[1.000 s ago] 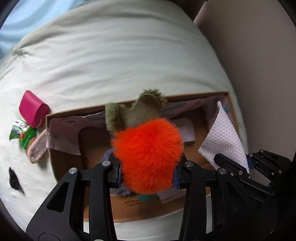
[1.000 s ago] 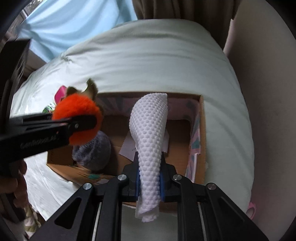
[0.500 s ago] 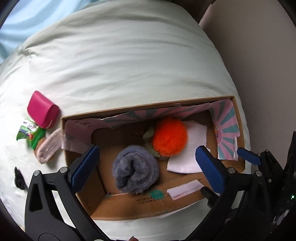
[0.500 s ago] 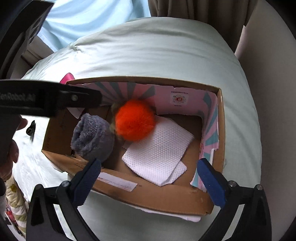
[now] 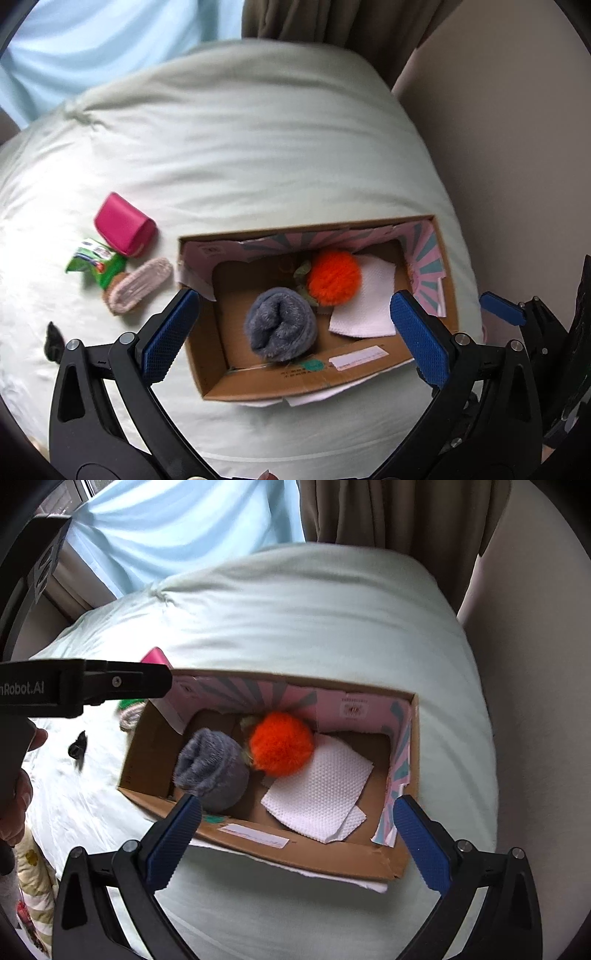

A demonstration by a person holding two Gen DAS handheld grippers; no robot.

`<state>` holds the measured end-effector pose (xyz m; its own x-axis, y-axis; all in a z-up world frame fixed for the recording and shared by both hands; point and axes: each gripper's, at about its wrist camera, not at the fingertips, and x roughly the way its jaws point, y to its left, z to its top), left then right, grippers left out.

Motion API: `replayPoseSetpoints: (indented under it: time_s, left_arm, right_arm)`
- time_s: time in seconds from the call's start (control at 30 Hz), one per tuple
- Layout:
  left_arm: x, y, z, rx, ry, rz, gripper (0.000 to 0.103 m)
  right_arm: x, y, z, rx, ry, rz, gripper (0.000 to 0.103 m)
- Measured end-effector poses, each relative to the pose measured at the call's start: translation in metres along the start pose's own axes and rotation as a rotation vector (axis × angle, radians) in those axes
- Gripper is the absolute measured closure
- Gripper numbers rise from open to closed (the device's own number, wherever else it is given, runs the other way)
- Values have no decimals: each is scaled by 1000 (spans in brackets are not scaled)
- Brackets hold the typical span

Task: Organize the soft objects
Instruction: 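Open both grippers to drop the pompom and mesh cloth into the box, then move both grippers toward the black sock and fuzzy brush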

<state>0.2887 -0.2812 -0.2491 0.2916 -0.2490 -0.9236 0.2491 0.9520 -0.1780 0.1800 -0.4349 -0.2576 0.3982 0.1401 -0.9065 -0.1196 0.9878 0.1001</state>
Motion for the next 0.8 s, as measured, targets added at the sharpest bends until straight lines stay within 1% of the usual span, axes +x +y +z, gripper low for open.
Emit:
replayPoseSetpoints:
  time_s: [0.2, 0.27, 0.3, 0.37, 0.47, 0.6, 0.67, 0.7, 0.8]
  left_arm:
    - [-58, 4, -12, -11, -86, -19, 0]
    - [-78, 8, -19, -35, -99, -33, 0]
    - [-94, 11, -25, -48, -120, -47, 0]
    - [-116, 15, -35, -61, -149, -49, 0]
    - [-155, 27, -53, -75, -203, -34, 0]
    - [-207, 50, -78, -87, -290, 2, 0]
    - [-233, 66, -92, -97, -330, 24, 0]
    - [-240, 71, -96, -100, -340, 30, 0]
    - [-270, 100, -118, -113, -392, 62, 0]
  right_arm:
    - [-46, 15, 2, -4, -53, -28, 0]
    - [-62, 22, 2, -3, -64, -31, 0]
    - [-72, 26, 1, 2, -69, -33, 0]
    - [-91, 34, -1, 8, -92, -36, 0]
    - [-120, 52, -5, 11, -133, -59, 0]
    - [-159, 74, -9, 41, -195, -59, 0]
    - [-177, 88, -13, 51, -233, -79, 0]
    - [-184, 95, -15, 55, -250, -83, 0]
    - [-205, 117, -19, 66, -301, -81, 0]
